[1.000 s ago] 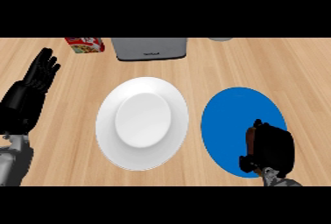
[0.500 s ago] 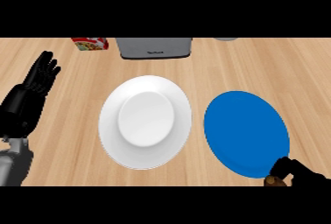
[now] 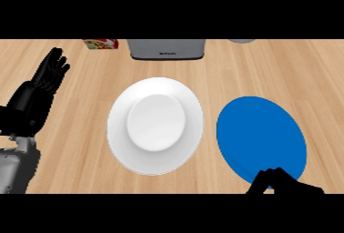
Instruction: Pick the sweet potato from the plate and place it in the plate
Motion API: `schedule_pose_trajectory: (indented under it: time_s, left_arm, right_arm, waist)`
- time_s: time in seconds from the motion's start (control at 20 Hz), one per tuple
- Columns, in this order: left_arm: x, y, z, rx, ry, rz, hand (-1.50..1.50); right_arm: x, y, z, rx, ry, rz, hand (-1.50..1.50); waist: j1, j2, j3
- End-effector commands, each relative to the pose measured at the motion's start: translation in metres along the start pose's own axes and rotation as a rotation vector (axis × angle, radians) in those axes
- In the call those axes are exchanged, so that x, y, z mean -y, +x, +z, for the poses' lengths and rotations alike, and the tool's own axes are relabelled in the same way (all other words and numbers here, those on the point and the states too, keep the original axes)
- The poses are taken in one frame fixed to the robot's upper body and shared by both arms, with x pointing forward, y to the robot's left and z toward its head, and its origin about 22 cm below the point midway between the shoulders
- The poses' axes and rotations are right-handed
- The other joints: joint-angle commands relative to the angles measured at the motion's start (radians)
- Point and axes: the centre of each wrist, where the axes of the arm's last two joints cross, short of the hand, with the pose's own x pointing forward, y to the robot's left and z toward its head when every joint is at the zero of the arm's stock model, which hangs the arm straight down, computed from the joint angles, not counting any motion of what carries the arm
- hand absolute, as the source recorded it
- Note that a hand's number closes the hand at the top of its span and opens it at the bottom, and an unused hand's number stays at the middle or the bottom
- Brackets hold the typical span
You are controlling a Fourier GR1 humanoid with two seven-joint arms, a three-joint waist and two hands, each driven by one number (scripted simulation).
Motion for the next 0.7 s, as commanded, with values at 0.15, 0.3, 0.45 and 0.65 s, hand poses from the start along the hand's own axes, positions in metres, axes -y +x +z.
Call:
schedule_pose_trajectory:
  time_s: [0.15,0.3,0.45,0.65]
  left_arm:
    - [0.023,-0.003,-0.005,0.008,-0.032,-0.009,0.00]
    - [0.015,-0.011,-0.004,0.002,-0.016,-0.015,0.00]
    - [0.019,0.006,-0.002,0.014,-0.040,0.005,0.00]
    - [0.010,0.003,-0.001,0.011,-0.035,0.013,0.00]
  right_arm:
    - [-0.010,0.065,-0.021,0.096,-0.026,-0.080,1.50]
    - [-0.015,0.077,-0.042,0.082,0.007,-0.104,1.50]
    - [-0.047,0.098,-0.067,0.060,0.012,-0.146,1.50]
    - [-0.045,0.120,-0.094,0.056,0.067,-0.177,1.50]
  waist:
    - [0.017,0.006,0.000]
    - [0.016,0.006,0.000]
    - [0.041,0.008,0.001]
    - [0.029,0.005,0.001]
